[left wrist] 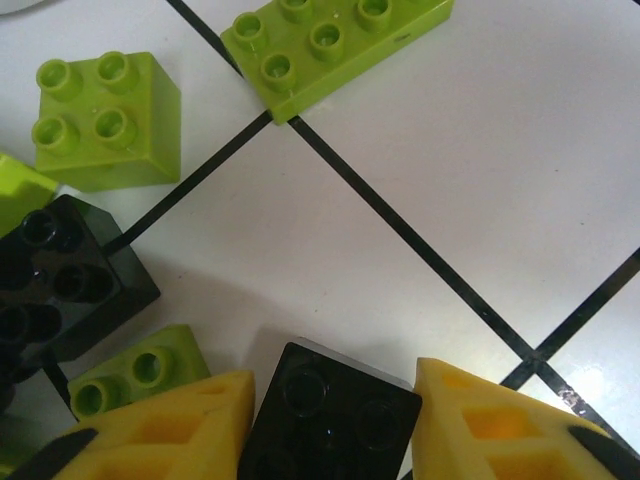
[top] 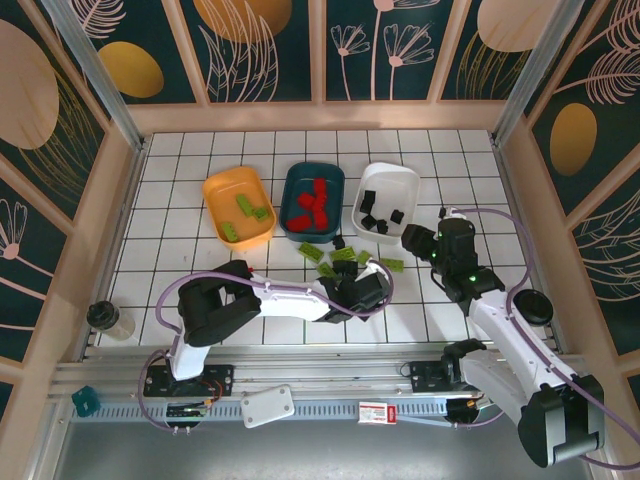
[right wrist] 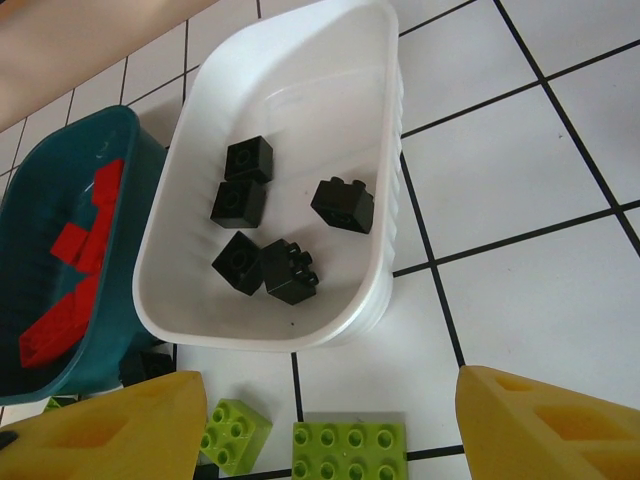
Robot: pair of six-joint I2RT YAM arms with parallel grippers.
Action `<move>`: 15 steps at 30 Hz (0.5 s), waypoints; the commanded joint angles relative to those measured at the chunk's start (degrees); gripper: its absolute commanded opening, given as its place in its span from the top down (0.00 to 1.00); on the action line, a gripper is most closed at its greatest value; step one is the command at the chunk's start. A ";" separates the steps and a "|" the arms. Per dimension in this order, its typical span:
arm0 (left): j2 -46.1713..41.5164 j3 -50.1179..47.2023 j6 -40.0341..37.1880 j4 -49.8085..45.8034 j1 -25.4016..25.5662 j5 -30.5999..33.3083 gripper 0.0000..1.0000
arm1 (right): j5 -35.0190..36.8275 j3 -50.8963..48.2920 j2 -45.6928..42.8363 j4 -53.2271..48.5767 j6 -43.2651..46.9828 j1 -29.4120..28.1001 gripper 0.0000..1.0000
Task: Sort the legos into containers by color
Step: Pick up the lego from the middle-left of the table.
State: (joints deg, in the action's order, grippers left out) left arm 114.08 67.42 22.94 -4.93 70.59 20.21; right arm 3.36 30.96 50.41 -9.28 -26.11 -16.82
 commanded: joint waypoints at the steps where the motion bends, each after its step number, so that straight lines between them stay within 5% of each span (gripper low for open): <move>1: 2.58 -2.63 -0.39 -5.39 0.23 -0.02 0.64 | -0.42 -0.20 0.44 1.53 -1.26 0.56 0.33; 15: -9.89 -4.31 2.56 5.97 -2.57 -2.51 0.71 | -0.37 0.07 0.48 1.36 -2.26 0.74 0.32</move>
State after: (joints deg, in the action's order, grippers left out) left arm 108.97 63.29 23.77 -2.79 69.95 19.09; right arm 3.09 30.96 51.07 -9.26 -27.40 -16.53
